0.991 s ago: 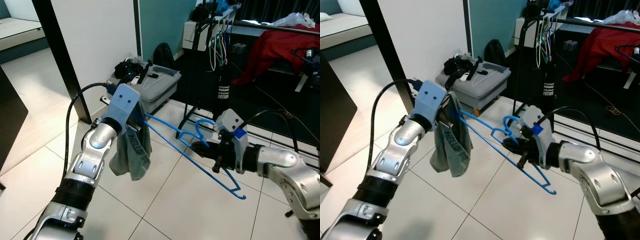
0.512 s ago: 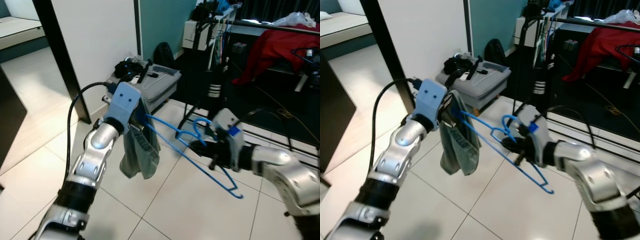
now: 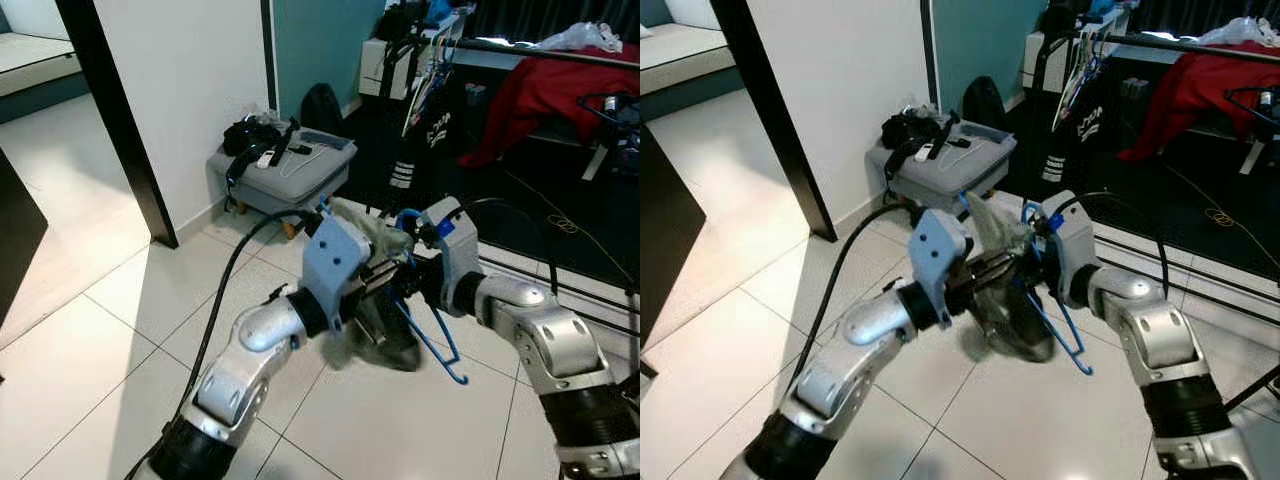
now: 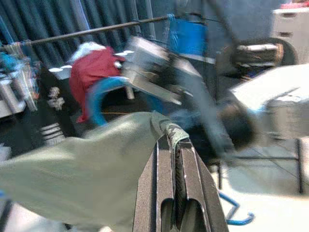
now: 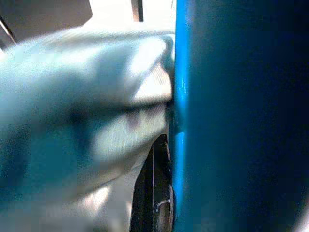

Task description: Hang hanger

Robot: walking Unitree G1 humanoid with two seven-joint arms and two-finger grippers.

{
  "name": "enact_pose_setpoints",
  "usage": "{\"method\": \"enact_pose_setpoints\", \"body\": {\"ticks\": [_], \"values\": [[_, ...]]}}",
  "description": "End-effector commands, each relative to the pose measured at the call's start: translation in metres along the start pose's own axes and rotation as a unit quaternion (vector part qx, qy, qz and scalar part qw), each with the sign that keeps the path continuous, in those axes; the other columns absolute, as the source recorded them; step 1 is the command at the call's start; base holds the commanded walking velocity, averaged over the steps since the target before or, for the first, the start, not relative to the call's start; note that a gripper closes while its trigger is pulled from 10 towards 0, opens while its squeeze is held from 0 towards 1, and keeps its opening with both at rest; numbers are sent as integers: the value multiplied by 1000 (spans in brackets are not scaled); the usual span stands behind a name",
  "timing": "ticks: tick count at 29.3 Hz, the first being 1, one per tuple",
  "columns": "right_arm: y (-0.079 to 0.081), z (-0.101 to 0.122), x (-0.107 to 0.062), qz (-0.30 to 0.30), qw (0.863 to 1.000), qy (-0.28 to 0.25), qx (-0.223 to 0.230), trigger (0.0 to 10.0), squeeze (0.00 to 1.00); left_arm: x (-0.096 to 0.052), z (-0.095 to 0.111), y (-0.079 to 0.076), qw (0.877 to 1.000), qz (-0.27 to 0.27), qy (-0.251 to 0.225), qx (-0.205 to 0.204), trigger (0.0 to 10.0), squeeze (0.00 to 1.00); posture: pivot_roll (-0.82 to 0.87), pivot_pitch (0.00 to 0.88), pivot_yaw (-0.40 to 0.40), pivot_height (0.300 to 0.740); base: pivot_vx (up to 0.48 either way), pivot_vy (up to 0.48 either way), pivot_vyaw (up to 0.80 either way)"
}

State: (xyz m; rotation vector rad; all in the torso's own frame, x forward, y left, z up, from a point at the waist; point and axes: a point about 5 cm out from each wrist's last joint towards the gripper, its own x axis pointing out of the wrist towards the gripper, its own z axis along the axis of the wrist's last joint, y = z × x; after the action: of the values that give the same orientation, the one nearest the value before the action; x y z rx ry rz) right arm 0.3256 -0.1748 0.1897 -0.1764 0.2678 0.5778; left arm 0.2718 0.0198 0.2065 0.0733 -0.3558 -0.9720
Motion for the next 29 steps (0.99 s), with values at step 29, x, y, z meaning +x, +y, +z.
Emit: {"method": "enact_pose_setpoints", "body": {"ticks": [29], "values": [[10,26,15,80,997,-21,-1,10000,0,-15,-48,-3,971,20,187,148,10000,0,-94,67,22,740,0,0,0]]}}
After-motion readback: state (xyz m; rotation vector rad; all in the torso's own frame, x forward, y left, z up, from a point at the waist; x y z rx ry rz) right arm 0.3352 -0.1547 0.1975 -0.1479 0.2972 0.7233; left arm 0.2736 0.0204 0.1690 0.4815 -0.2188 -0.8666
